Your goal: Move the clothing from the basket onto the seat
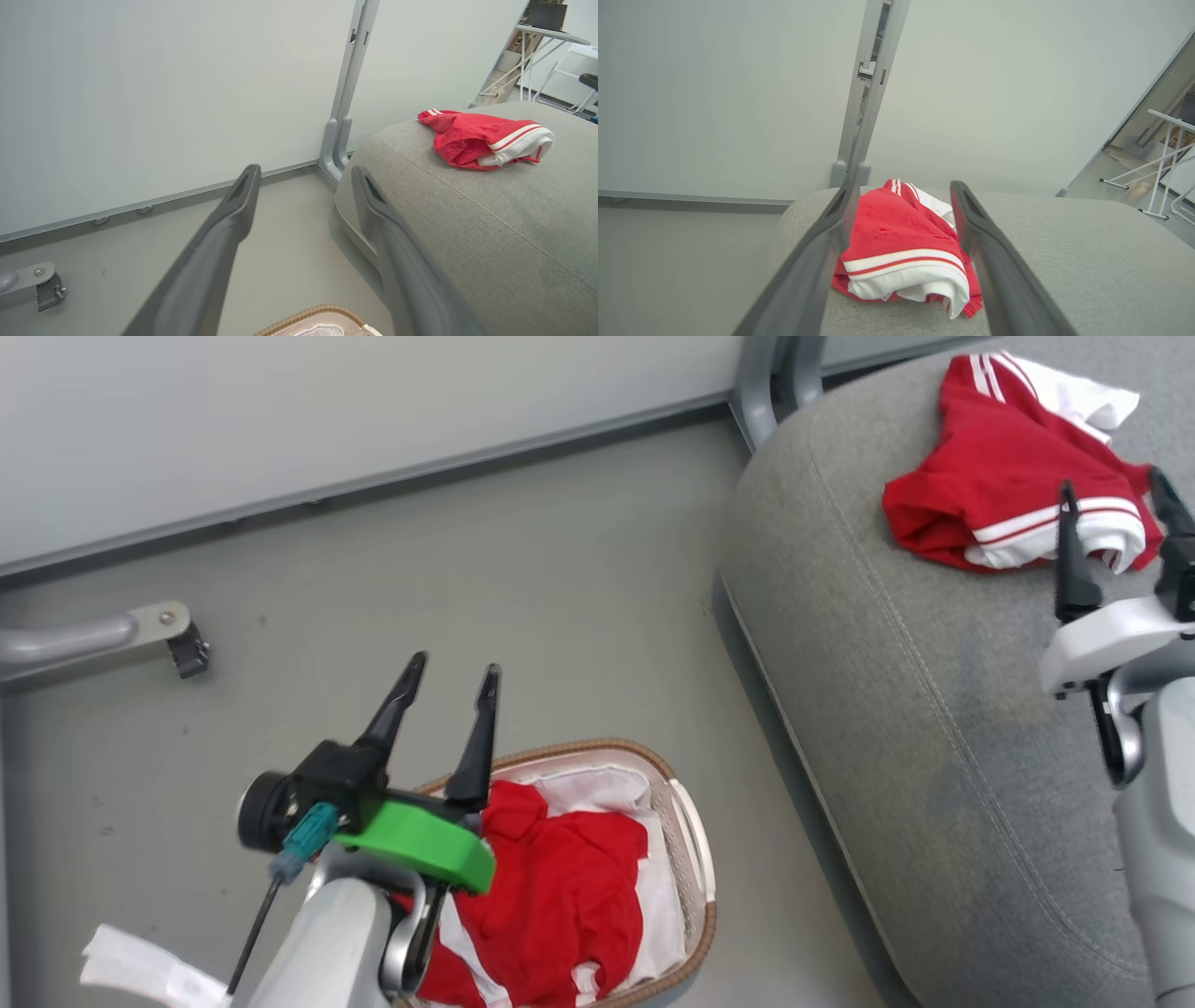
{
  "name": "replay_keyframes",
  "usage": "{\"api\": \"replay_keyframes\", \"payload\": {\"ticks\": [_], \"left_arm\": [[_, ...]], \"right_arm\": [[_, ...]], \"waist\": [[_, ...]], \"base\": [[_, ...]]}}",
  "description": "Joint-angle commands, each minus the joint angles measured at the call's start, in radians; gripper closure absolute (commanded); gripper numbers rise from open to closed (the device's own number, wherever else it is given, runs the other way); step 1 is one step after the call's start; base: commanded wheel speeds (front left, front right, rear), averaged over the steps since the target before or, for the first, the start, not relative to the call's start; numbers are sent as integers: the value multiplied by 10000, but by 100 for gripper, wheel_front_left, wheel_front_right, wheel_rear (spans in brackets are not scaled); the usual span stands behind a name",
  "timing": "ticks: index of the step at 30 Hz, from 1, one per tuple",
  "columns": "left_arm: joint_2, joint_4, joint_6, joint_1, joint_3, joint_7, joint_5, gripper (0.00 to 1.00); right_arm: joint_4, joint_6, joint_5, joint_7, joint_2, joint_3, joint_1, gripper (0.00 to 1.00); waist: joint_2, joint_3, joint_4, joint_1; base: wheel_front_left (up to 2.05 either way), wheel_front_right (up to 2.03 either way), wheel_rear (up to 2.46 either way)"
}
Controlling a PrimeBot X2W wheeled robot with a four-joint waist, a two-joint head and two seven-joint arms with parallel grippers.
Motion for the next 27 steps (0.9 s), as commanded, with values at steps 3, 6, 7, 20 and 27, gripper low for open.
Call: {"api": "replay_keyframes", "payload": {"ticks": [3,6,7,20,27], "left_arm": [[-78,-94,105,630,658,-2,-35,0],[-163,-96,116,1048,1228,-2,-57,0],[-182,-104,137,1145,1392,-2,-27,0],[-436,-159,150,2621,2880,-2,203,0],[-447,-345,276,3276,2823,-2,-69,0]], "right_arm": [[-321,-14,234,-45,404,333,169,0],[-566,-14,328,-45,806,576,484,0],[-634,-14,363,-44,948,609,578,0],[-1557,-14,1389,-46,1848,1494,2802,0],[-2216,-14,2105,-46,1834,1999,4076,0]], "waist": [[0,-840,712,1],[0,-1060,966,1],[0,-1114,1026,1],[0,-1674,1463,1],[0,-1945,1556,1]], "base": [[0,0,0],[0,0,0],[0,0,0],[0,0,0],[0,0,0]]}}
